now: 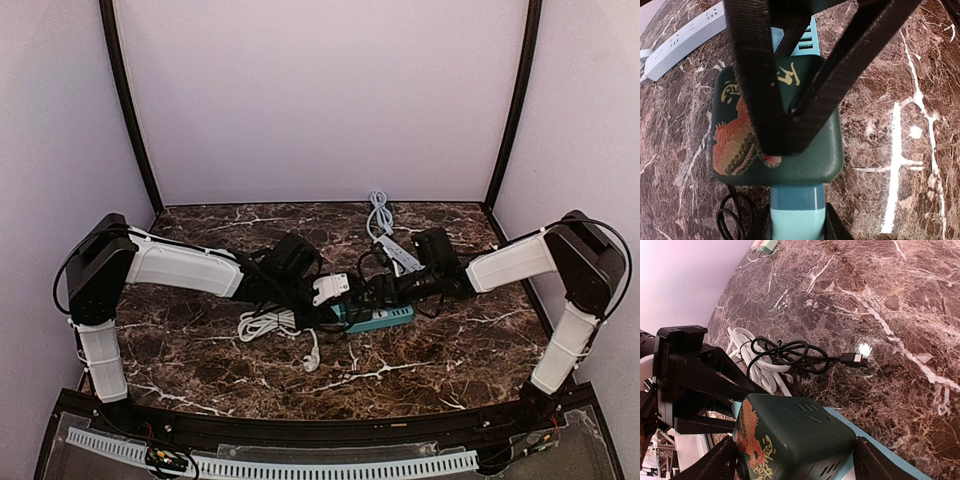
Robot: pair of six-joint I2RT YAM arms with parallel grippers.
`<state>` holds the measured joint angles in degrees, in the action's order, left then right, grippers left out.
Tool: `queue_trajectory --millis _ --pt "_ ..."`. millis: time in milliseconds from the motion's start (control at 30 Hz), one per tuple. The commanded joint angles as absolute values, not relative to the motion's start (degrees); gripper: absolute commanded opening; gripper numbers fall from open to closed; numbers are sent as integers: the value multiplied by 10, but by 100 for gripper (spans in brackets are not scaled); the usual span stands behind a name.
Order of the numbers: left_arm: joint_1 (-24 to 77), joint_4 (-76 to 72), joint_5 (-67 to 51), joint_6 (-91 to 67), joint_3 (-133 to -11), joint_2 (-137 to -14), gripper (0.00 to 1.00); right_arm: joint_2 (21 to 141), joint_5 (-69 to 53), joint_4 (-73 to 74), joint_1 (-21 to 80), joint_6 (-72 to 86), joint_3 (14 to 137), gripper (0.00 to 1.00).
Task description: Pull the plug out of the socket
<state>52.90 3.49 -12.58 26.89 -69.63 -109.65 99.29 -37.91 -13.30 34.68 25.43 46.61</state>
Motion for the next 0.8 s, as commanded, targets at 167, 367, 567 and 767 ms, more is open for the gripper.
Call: queue_trajectory --millis 167,367,567,767 --pt "519 52 -154 253 -687 -1067 22 1031 -350 -126 359 244 451 72" --pt "500 54 -191 268 -681 -1059 20 1041 -345 -125 358 243 447 68" --pt "512 71 -151 316 -673 -1051 17 1055 -336 -124 359 243 450 65" --pt "523 72 -140 240 -672 -1048 17 1066 -329 -121 358 248 458 63"
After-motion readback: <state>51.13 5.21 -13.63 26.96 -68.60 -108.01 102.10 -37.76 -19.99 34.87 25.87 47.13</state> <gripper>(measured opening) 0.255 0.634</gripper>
